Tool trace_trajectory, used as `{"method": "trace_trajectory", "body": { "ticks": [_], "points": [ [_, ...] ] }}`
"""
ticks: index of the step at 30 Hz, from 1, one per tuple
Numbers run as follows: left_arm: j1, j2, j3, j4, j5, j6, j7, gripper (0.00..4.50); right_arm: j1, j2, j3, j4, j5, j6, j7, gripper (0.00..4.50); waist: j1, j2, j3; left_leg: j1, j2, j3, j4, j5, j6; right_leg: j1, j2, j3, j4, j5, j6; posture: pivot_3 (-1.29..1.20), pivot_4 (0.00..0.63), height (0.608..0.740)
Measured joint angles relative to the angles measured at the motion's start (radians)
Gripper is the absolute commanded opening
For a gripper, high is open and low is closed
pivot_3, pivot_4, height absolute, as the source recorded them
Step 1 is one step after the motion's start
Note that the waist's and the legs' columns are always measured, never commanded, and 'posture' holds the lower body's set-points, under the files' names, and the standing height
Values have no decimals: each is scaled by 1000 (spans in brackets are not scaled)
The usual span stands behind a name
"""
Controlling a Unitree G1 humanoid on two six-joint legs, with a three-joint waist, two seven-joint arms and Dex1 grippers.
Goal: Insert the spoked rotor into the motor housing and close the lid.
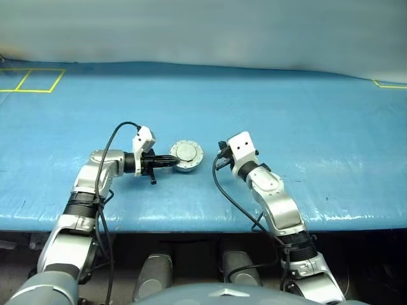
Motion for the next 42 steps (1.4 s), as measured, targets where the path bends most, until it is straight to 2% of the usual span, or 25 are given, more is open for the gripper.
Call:
{"method": "trace_trajectory", "body": {
  "ticks": [5, 7, 12, 19, 30, 38, 41, 42],
  "points": [
    [33, 1, 39, -75, -69, 15, 2, 27, 0, 12, 12, -3, 44, -14, 54, 0, -1, 0, 0, 0, 0, 0, 0, 0, 0, 0, 0, 0, 0, 0, 0, 0, 150, 740],
    [61, 7, 60, -113, -98, 16, 4, 0, 0, 6, 21, -2, 44, -40, 70, 402, -2, 0, 0, 0, 0, 0, 0, 0, 0, 0, 0, 0, 0, 0, 0, 0, 150, 740],
    [135, 38, 100, -197, -138, 17, 24, 0, -13, -8, 47, 19, 44, -71, 109, 1878, -1, 0, 0, 1, 0, 0, 0, 0, 0, 0, 0, 0, 0, 0, -1, 0, 150, 740],
    [260, 47, 126, -288, -162, 11, 91, 0, -87, 30, 77, 123, 43, -93, 129, 4190, -1, 0, 0, 0, 0, 0, 0, 0, 0, 0, 0, 0, 0, -1, -1, 0, 150, 740],
    [373, 35, 127, -339, -163, -20, 193, 0, -116, 71, 110, 177, 48, -90, 151, 4190, 0, 0, 0, 0, 0, 0, -1, 0, 0, -1, 0, 0, 0, -1, -1, 0, 150, 740],
    [395, 22, 127, -347, -167, -32, 221, 0, -125, 106, 90, 234, 84, -65, 146, 4190, 0, 0, 0, 0, 0, 1, -1, 0, 0, -1, 0, 0, 0, -1, -1, 0, 150, 740],
    [398, 22, 127, -347, -169, -34, 231, 0, -135, 109, 84, 244, 90, -61, 147, 3596, 0, 0, 0, 0, 0, 0, -1, 0, 0, -2, 0, 0, 0, -1, -1, 0, 150, 740],
    [399, 22, 127, -347, -169, -34, 234, 0, -136, 110, 84, 245, 92, -60, 147, 3270, -1, 0, 0, 0, 0, 0, -1, 0, 0, -2, 0, 0, 0, -1, -2, 0, 150, 740]
  ]
}}
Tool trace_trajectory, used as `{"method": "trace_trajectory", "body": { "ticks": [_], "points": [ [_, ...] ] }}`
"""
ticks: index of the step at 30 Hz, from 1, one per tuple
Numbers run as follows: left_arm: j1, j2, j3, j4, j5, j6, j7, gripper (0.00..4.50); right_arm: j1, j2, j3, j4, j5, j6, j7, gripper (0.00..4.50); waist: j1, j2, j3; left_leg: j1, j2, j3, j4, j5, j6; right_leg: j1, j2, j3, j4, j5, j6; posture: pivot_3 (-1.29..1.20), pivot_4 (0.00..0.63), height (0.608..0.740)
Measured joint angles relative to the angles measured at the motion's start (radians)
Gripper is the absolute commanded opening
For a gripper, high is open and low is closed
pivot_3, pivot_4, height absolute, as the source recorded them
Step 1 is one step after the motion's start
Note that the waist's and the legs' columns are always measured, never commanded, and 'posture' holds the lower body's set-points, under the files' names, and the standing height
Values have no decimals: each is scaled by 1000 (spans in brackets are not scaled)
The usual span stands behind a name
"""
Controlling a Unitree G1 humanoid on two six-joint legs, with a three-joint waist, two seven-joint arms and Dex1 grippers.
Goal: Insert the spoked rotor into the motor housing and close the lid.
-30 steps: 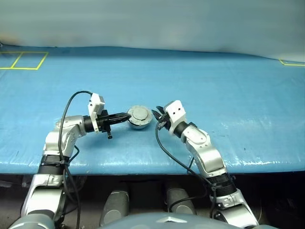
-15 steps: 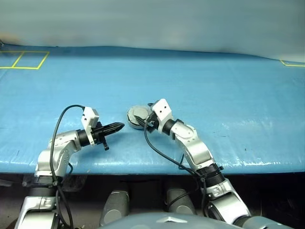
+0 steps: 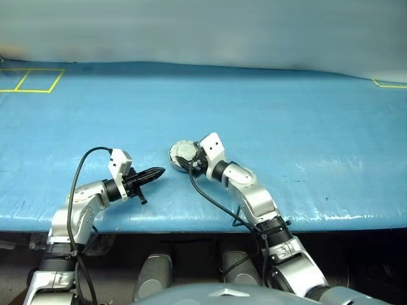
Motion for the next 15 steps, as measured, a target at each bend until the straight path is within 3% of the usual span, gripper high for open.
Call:
{"method": "trace_trajectory", "body": {
  "ticks": [2, 15],
  "points": [
    [3, 0, 0, 0, -1, -1, 5, 0, -1, 2, 0, 0, 4, 7, 0, 3009, 0, 0, 0, 0, 0, 0, 0, 0, 0, 0, 0, 0, 0, 0, 0, 0, 150, 740],
    [28, -2, -1, 0, -2, -4, 28, 0, -2, 25, 16, -48, -8, 79, -51, 3009, -1, 0, 0, -1, 0, 0, -2, 0, 0, -2, 0, 0, 0, -1, -1, 0, 150, 740]
  ]
}}
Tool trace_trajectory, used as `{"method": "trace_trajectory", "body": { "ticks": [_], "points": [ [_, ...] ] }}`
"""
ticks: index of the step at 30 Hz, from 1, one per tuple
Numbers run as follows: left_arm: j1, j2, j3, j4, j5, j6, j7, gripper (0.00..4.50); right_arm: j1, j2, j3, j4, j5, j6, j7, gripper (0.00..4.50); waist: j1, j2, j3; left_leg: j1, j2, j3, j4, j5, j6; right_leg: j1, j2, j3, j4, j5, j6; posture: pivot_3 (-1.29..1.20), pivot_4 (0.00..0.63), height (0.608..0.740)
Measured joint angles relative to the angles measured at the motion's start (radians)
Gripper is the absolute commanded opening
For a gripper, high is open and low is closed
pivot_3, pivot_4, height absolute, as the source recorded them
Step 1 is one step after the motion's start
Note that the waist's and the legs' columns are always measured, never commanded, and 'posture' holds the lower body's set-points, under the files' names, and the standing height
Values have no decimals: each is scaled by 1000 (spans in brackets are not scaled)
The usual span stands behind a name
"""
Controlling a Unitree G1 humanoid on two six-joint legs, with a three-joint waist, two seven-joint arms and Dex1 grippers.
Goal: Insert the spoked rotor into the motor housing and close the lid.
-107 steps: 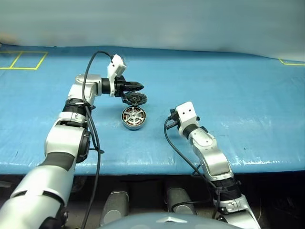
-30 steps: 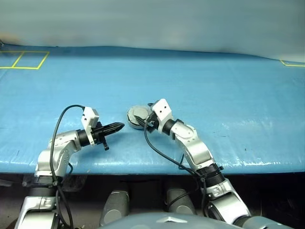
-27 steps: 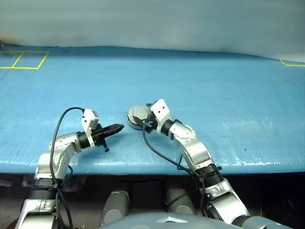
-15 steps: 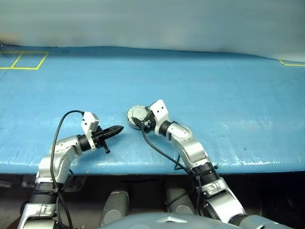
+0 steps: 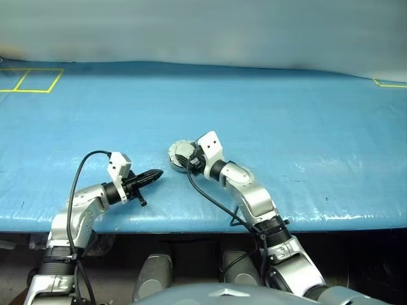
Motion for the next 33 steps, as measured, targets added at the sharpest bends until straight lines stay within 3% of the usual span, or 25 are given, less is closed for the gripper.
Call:
{"method": "trace_trajectory", "body": {
  "ticks": [26, 33],
  "points": [
    [21, -21, 1, 0, -1, -4, 44, 0, -52, 22, 51, 36, -119, 61, -155, 3009, 8, 1, -3, 1, 0, 0, 0, 1, -1, 1, 0, 0, 0, -1, -1, 0, 150, 740],
    [-67, -126, 76, 9, -68, -12, 150, 0, -39, 4, 49, 12, -117, 68, -144, 3009, 20, 1, -3, 1, 0, -1, 1, 1, -1, 2, 0, -1, 0, -1, -1, 0, 150, 740]
  ]
}}
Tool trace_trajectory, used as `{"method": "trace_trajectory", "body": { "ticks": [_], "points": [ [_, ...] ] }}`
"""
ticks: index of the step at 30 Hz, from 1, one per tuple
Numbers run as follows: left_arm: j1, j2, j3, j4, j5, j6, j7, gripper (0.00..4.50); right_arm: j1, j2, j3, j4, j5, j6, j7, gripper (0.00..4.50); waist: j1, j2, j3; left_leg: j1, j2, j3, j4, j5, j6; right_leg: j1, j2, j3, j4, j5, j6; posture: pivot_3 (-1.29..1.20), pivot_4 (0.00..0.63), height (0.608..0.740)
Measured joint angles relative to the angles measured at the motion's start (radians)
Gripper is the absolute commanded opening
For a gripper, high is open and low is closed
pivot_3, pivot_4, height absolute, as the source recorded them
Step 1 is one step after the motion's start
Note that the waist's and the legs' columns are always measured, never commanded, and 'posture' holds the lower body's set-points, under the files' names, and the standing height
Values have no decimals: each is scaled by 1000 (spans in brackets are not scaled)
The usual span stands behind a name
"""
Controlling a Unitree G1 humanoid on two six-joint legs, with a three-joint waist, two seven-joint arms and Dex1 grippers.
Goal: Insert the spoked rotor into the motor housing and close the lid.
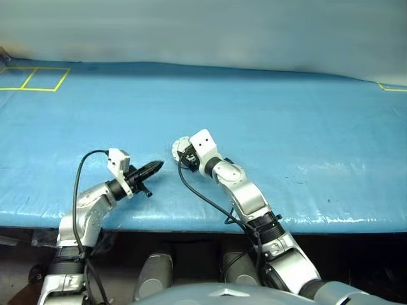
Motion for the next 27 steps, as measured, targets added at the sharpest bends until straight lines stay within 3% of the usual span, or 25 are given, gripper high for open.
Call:
{"method": "trace_trajectory", "body": {
  "ticks": [6, 16, 27],
  "points": [
    [-114, -33, -6, 84, 0, 10, 26, 0, 21, -7, -3, -28, 1, 2, 1, 3009, 4, 0, 0, 0, -1, 0, -1, 0, 0, 1, 0, 0, -1, 0, 0, 0, 150, 740],
    [-267, -50, -144, 303, 119, 17, 28, 0, 65, -19, -11, -94, 4, 27, -1, 3009, 4, 0, 0, -1, -1, 0, -1, 0, 0, 1, 0, 0, -2, 0, 0, 0, 150, 740],
    [-287, -57, -166, 342, 183, -30, -2, 0, 88, -27, -26, -131, 18, 48, -7, 3009, 6, 0, -1, 0, -2, 0, -1, 0, 0, 2, 0, 0, -2, 0, 1, 0, 150, 740]
  ]
}}
